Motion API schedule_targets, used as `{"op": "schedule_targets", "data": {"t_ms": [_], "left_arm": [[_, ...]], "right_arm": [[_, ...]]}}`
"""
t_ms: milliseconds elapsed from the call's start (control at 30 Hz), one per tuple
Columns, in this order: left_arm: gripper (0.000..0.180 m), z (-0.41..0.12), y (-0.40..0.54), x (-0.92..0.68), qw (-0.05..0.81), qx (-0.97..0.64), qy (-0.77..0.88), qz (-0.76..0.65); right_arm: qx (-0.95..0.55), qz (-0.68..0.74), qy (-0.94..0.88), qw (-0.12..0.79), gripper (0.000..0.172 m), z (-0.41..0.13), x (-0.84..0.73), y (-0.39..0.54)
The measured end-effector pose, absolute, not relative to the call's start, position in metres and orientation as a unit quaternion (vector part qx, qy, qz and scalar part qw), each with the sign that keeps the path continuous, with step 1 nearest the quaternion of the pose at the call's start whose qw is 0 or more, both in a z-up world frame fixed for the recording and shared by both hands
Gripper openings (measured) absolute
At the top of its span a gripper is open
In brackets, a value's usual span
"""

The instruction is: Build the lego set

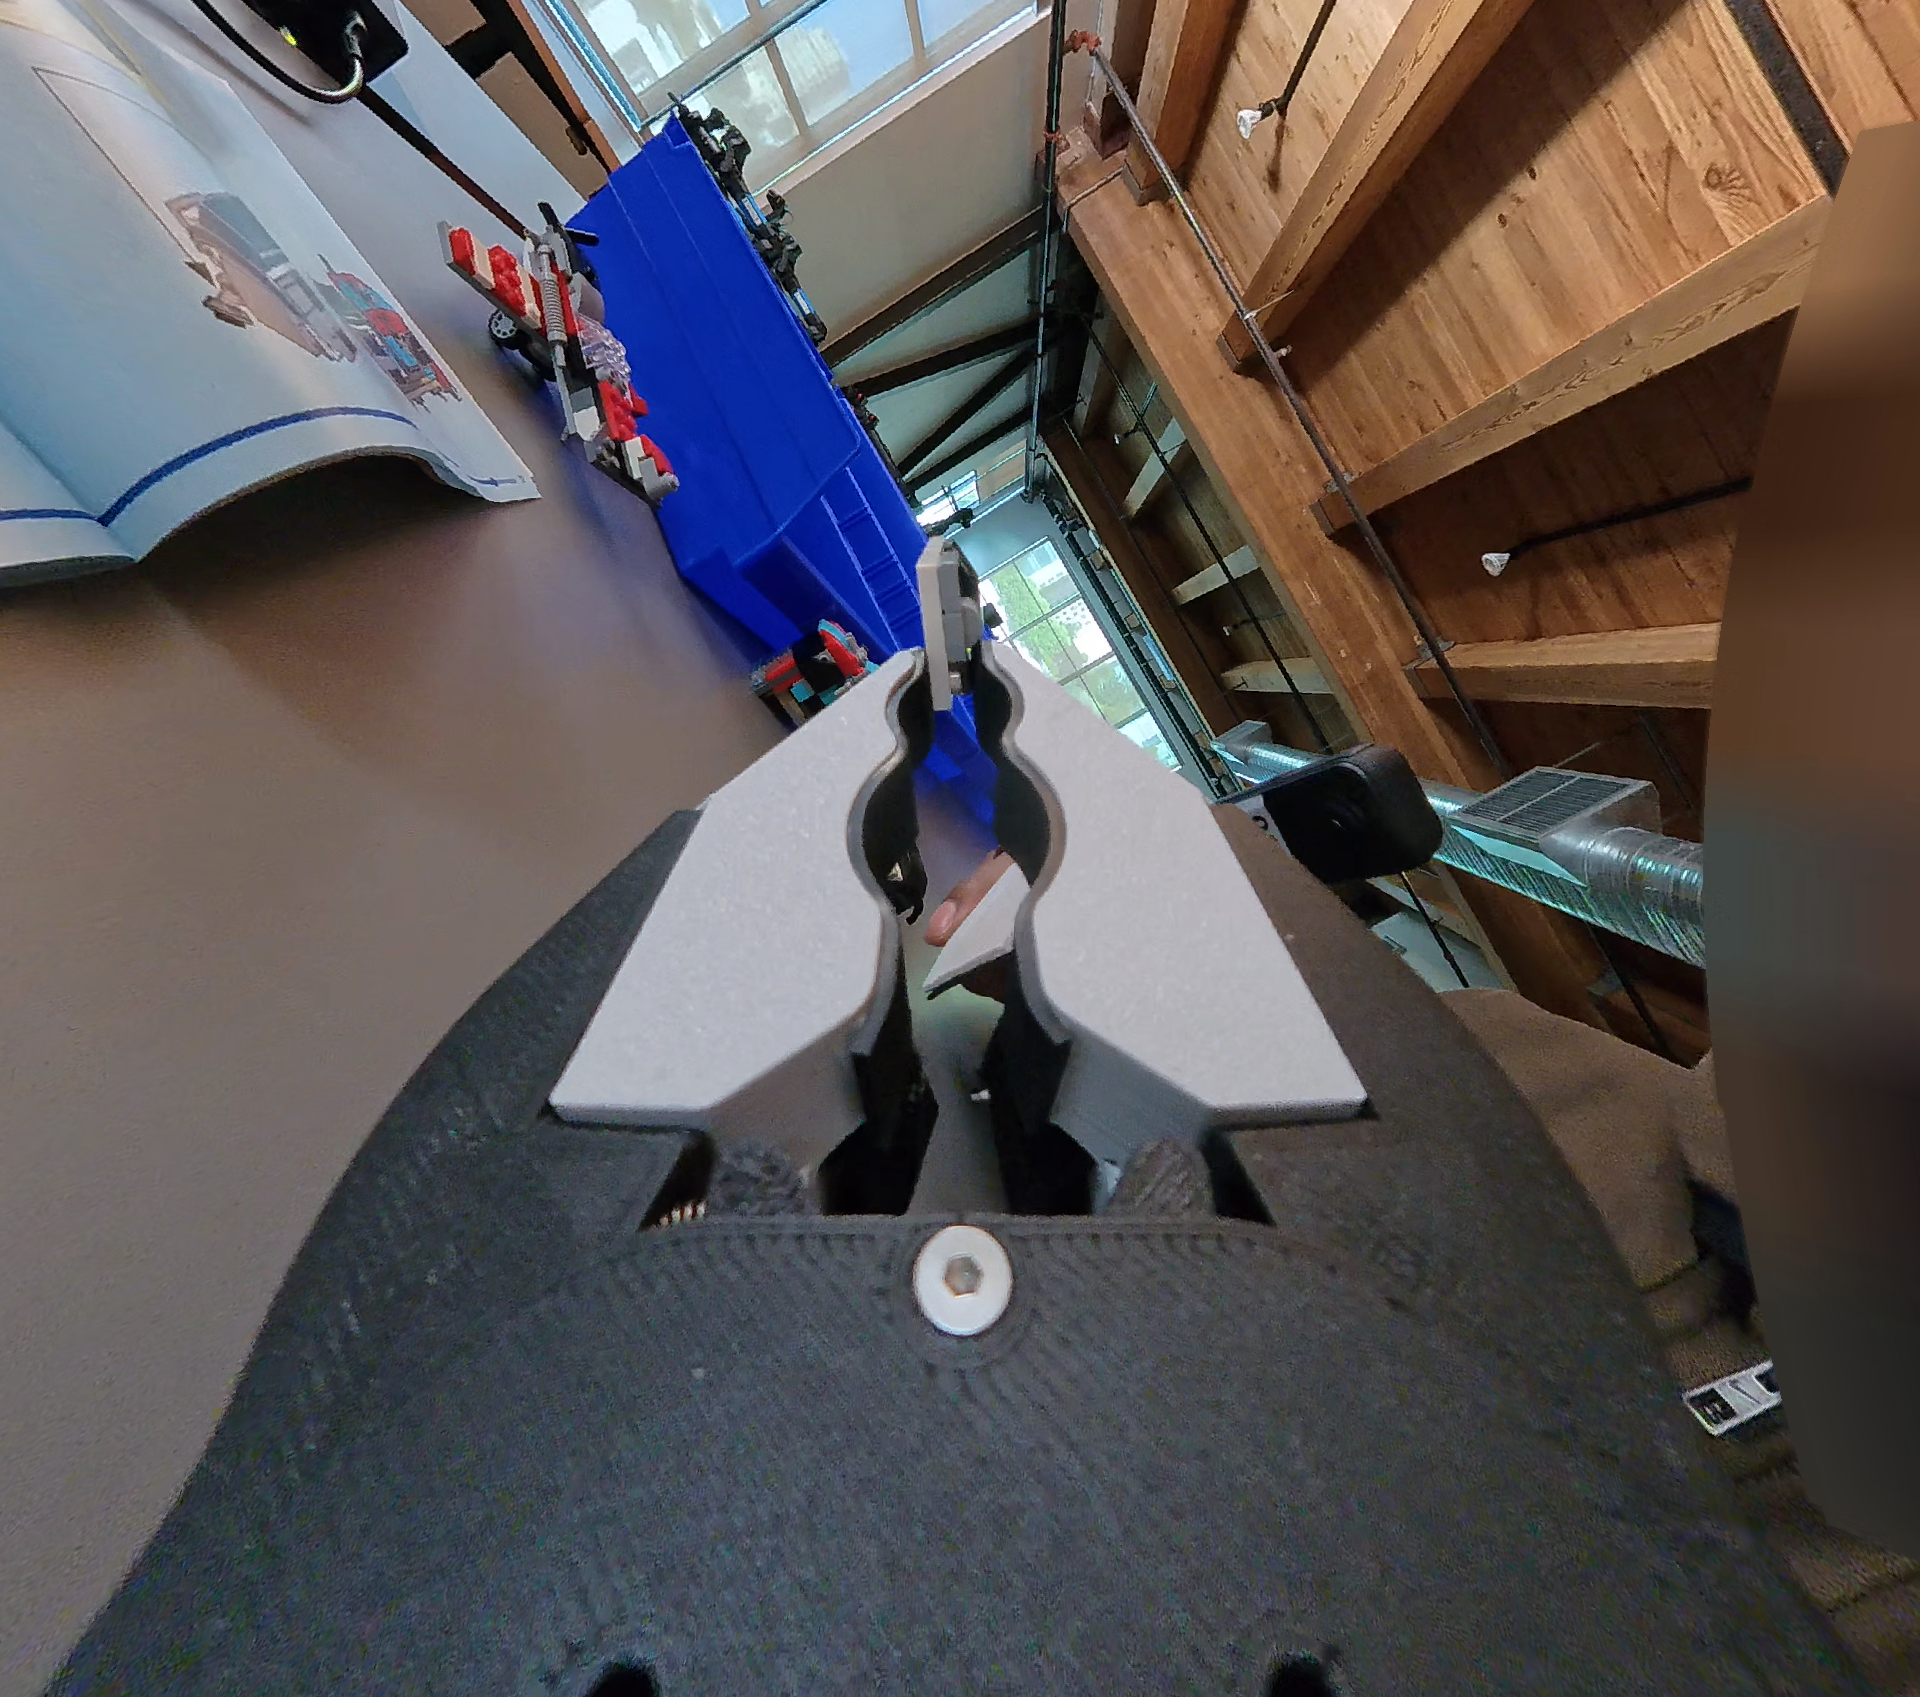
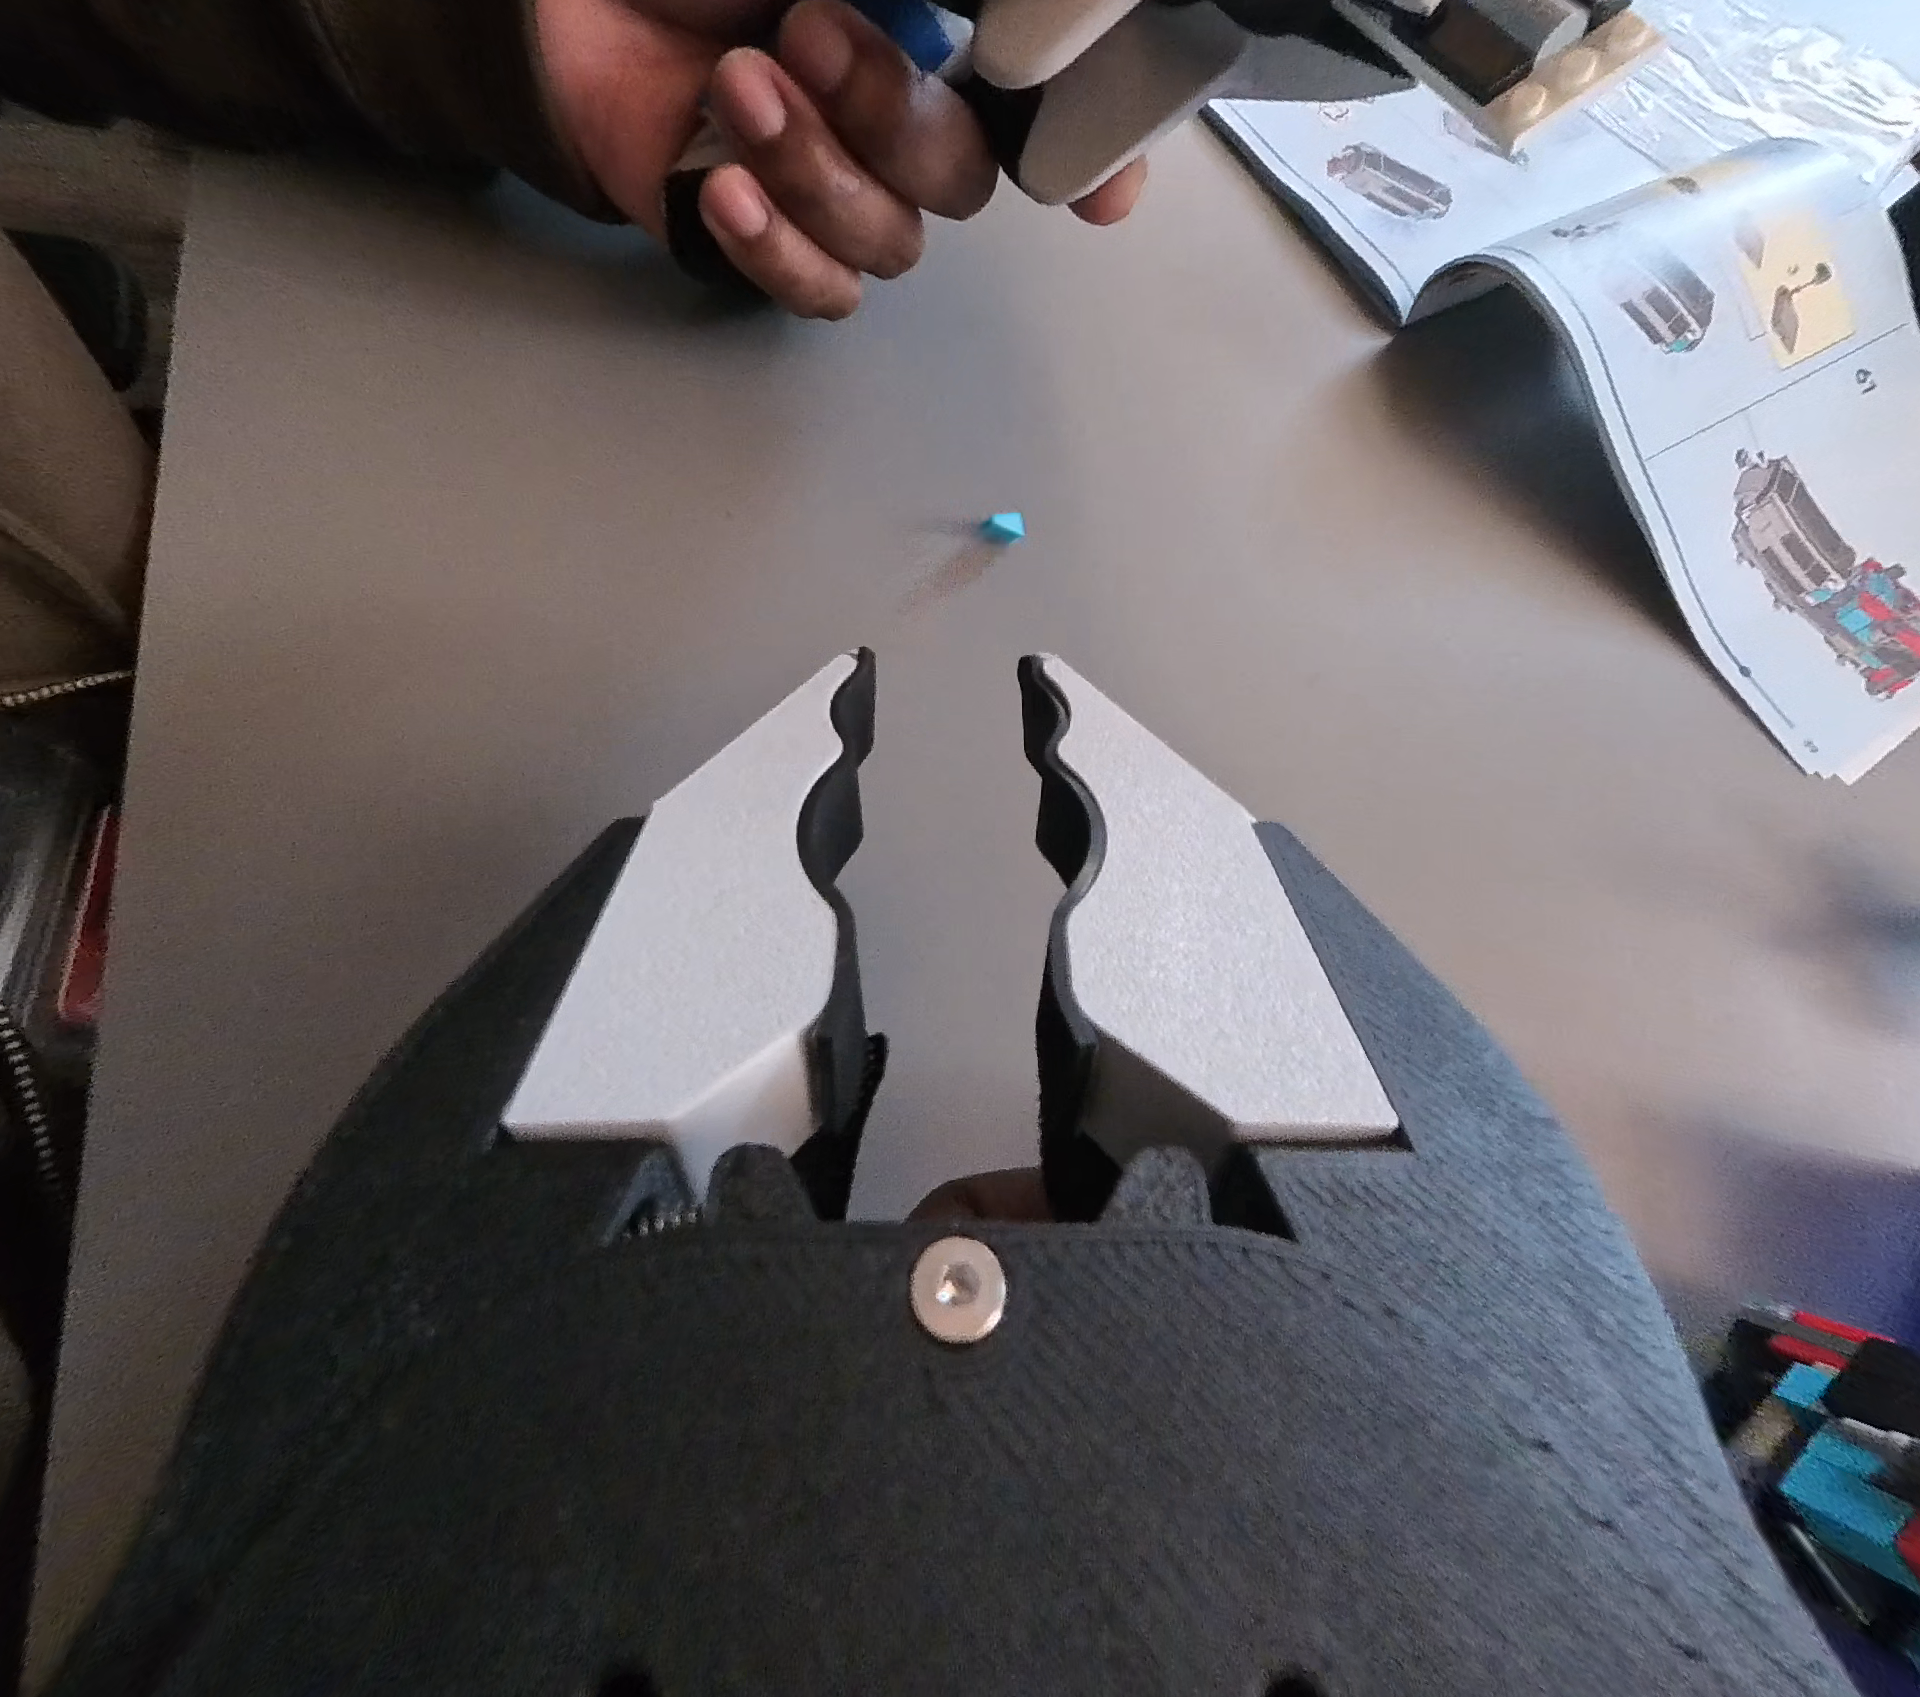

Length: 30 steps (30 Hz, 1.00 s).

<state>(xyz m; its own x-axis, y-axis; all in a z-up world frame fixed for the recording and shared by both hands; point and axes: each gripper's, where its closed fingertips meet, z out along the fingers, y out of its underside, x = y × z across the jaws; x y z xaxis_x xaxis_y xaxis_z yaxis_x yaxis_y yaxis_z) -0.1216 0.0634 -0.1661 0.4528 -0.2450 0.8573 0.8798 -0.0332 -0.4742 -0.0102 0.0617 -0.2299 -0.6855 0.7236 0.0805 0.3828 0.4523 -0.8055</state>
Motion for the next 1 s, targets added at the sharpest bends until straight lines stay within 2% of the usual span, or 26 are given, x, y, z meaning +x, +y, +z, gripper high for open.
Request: {"op": "schedule_targets", "data": {"t_ms": [667,867,1000], "left_arm": [[0.007,-0.167,0.062,-0.123,0.626,-0.554,-0.306,-0.456],[0.007,-0.163,0.06,-0.126,0.632,-0.548,-0.306,-0.454],[0.007,-0.162,0.059,-0.125,0.631,-0.547,-0.305,-0.457]], "right_arm": [[-0.425,0.345,-0.808,0.217,0.027,-0.262,-0.078,0.038],[-0.421,0.315,-0.819,0.229,0.01,-0.268,-0.086,0.036],[-0.417,0.333,-0.814,0.23,0.01,-0.263,-0.084,0.037]]}}
